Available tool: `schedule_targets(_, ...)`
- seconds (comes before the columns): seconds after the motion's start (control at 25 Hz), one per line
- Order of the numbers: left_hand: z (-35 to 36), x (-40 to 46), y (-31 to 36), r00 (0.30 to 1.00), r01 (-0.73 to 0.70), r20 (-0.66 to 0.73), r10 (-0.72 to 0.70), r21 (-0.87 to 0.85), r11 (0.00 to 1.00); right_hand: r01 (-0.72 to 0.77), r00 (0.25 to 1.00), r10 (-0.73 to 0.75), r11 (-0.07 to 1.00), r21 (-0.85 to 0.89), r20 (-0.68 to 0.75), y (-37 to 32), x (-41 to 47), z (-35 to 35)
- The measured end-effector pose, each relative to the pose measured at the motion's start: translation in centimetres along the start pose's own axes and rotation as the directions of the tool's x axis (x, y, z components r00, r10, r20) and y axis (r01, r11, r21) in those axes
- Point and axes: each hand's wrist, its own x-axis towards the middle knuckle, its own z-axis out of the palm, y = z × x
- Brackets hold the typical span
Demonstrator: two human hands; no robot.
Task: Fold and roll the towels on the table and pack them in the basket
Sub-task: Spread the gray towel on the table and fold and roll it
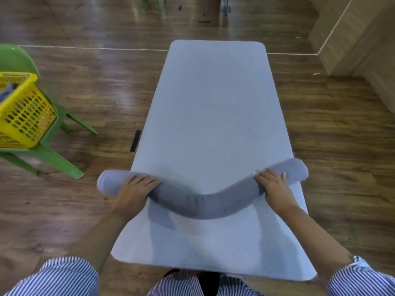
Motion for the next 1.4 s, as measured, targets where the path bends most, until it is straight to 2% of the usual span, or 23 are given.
schedule_targets(0.08, 0.4, 2.5, 0.4, 0.999, -0.050, -0.002, 0.050, 0.008, 0.999, 0.109, 0.993, -0.108, 0.993, 0.037, -0.052, -0.7, 1.6, -0.1)
schedule_targets(0.12, 0.8, 3.4, 0.5, 0.998, -0.068, 0.012, 0.068, 0.011, 0.998, 0.086, 0.993, -0.076, 0.990, 0.112, -0.089, -1.2, 2.1, -0.1)
schedule_targets(0.16, 1.4, 4.2, 0.7, 0.996, -0.084, 0.032, 0.083, 0.013, 0.996, 0.005, 0.992, 0.028, 0.965, 0.261, -0.122, -1.9, 2.4, -0.4)
schedule_targets(0.24, 2.3, 4.8, 0.4, 0.994, -0.098, 0.058, 0.096, 0.026, 0.995, -0.174, 0.960, 0.248, 0.891, 0.418, -0.129, -2.9, 2.8, -0.4)
schedule_targets(0.4, 1.8, 5.4, -2.8, 0.983, -0.131, 0.130, 0.128, 0.014, 0.991, -0.427, 0.803, 0.575, 0.740, 0.520, -0.158, -3.9, 2.9, 0.0)
schedule_targets(0.48, 1.2, 5.7, -4.5, 0.969, -0.175, 0.174, 0.173, -0.004, 0.985, -0.487, 0.774, 0.628, 0.671, 0.559, -0.079, -4.6, 3.0, 0.3)
schedule_targets(0.6, 0.8, 6.6, -5.4, 0.956, -0.243, 0.157, 0.247, -0.045, 0.969, -0.473, 0.822, 0.569, 0.670, 0.572, 0.014, -6.2, 4.0, 0.6)
schedule_targets(0.68, 0.9, 7.5, -5.0, 0.950, -0.290, 0.109, 0.293, -0.050, 0.956, -0.398, 0.888, 0.458, 0.713, 0.576, 0.047, -7.8, 5.0, 0.6)
schedule_targets(0.8, 0.8, 8.6, -4.8, 0.954, -0.297, 0.036, 0.297, -0.005, 0.955, -0.285, 0.956, 0.265, 0.717, 0.637, 0.128, -11.9, 7.7, 1.2)
schedule_targets(0.92, 0.5, 9.1, -4.8, 0.952, -0.306, 0.011, 0.306, 0.055, 0.950, -0.165, 0.981, 0.050, 0.721, 0.673, 0.187, -16.5, 9.9, 3.1)
schedule_targets(1.0, 0.3, 9.1, -5.3, 0.953, -0.302, 0.037, 0.300, 0.091, 0.949, -0.119, 0.981, -0.018, 0.735, 0.667, 0.195, -18.3, 10.8, 3.9)
schedule_targets(1.16, -0.2, 10.2, -6.0, 0.958, -0.265, 0.154, 0.244, 0.139, 0.954, -0.137, 0.971, -0.032, 0.737, 0.662, 0.236, -18.1, 11.1, 3.9)
schedule_targets(1.32, -0.2, 13.2, -5.5, 0.862, -0.360, 0.417, 0.287, 0.107, 0.927, -0.158, 0.981, 0.045, 0.745, 0.648, 0.188, -17.9, 9.5, 3.2)
schedule_targets(1.4, 0.2, 13.8, -4.8, 0.860, -0.354, 0.426, 0.279, 0.104, 0.930, -0.227, 0.972, 0.132, 0.742, 0.630, 0.194, -17.1, 8.3, 2.2)
